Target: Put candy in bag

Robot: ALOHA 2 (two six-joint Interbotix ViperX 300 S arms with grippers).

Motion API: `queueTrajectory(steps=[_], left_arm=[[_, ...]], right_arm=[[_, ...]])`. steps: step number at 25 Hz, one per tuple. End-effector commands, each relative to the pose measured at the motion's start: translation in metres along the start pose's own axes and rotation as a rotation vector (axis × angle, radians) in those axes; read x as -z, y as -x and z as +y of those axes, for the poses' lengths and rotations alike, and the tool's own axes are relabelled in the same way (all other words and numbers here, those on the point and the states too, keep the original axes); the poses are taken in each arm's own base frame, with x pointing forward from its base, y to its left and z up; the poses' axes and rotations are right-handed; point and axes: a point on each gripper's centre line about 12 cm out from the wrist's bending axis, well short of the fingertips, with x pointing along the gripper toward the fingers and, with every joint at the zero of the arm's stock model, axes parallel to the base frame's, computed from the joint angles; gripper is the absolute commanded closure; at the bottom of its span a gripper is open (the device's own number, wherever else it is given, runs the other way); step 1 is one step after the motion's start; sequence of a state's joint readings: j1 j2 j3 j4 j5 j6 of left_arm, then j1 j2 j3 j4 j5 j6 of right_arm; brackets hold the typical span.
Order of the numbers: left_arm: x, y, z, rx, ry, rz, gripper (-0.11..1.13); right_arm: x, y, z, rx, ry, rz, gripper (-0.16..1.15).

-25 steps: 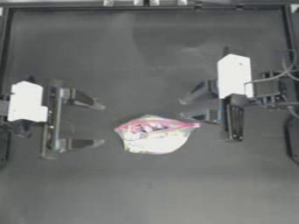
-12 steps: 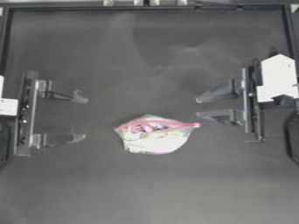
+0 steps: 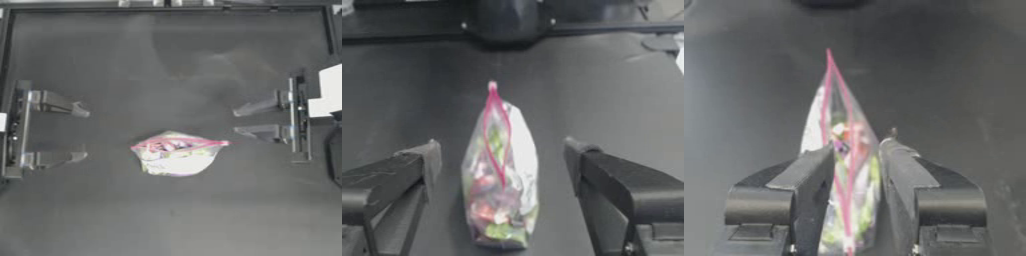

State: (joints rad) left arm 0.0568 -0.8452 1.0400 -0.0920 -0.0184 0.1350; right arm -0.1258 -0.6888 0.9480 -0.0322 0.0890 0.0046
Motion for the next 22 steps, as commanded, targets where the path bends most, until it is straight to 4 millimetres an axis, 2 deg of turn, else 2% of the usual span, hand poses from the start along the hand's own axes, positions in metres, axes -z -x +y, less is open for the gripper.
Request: queueTrajectory(steps=[1,9,22], left_arm=[[-0.005,0.005,0.001,-0.003,-0.003,-0.027,0.01],[-0.003,0.014,0.001,-0.008,-0.001,-0.047,0.01],[0.002,0.025,0.003,-0.02,-0.002,-0.068,0.01]], right_arm=[[-0.006,0.004,-0.001,0.002,0.004,-0.037,0.25],[0.0,0.006,0.0,0.002,0.006,-0.034,0.25],[0.003,0.023,0.0,0.003,0.006,-0.1,0.25]])
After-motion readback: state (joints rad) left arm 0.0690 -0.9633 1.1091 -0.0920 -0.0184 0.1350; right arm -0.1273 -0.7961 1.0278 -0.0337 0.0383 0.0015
